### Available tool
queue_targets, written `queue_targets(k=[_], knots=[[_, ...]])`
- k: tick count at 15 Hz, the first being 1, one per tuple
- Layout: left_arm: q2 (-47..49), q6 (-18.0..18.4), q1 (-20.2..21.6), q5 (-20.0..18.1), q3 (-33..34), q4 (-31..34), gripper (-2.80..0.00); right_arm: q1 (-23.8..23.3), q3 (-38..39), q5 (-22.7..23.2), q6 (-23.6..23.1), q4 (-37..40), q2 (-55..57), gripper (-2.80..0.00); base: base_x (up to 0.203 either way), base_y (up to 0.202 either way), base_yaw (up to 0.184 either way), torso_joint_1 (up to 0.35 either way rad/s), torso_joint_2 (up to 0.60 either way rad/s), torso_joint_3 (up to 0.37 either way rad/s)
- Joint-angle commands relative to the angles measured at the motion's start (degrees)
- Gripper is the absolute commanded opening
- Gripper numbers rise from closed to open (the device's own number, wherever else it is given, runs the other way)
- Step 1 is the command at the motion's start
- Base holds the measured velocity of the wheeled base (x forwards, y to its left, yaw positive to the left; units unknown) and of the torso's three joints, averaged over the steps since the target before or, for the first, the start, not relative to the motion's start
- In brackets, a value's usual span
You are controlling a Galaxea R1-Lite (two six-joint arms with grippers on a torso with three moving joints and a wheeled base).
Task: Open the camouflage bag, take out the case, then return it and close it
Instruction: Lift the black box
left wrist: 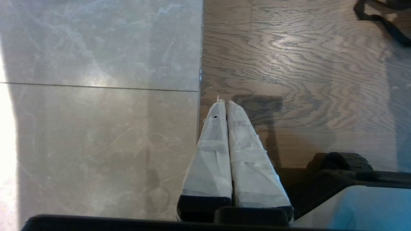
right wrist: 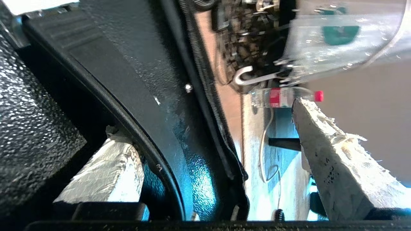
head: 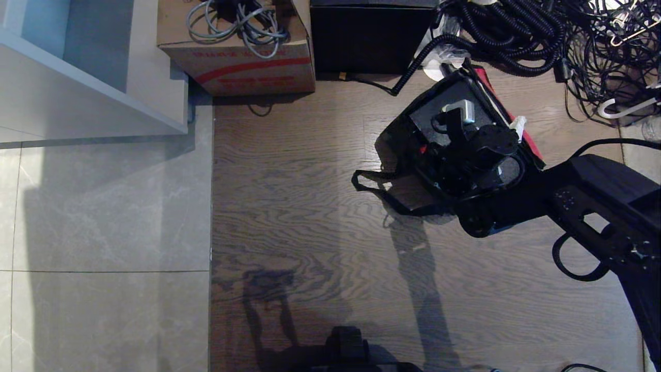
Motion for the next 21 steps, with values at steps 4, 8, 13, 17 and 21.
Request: queue_targets(k=[4,8,13,17,21], knots=[[0.0,-0.02,0.0,0.01,0.0,0.0,-2.8,-1.99,-4.04,-1.22,0.12,-1.81,8.58,0.0,0.0,0.0,0.0,0.0,0.0,0.0],[0.0,-0.02,0.0,0.01,0.0,0.0,-2.8,-2.02,-4.62,-1.98,-3.54,0.51,8.43,0.0,0.0,0.0,0.0,0.0,0.0,0.0],[0.0,-0.02,0.0,0.01,0.0,0.0,-2.8,-0.47,-2.11,-5.04,-5.59,0.29,7.75,0.0,0.0,0.0,0.0,0.0,0.0,0.0],[0.0,-0.02,0.0,0.01,0.0,0.0,-2.8,-0.28,2.05,-9.98,-6.73,3.0,5.24,0.0,0.0,0.0,0.0,0.0,0.0,0.0],[0.0,-0.02,0.0,0.01,0.0,0.0,-2.8,-0.32,4.26,-14.09,-6.89,4.95,3.52,0.0,0.0,0.0,0.0,0.0,0.0,0.0]])
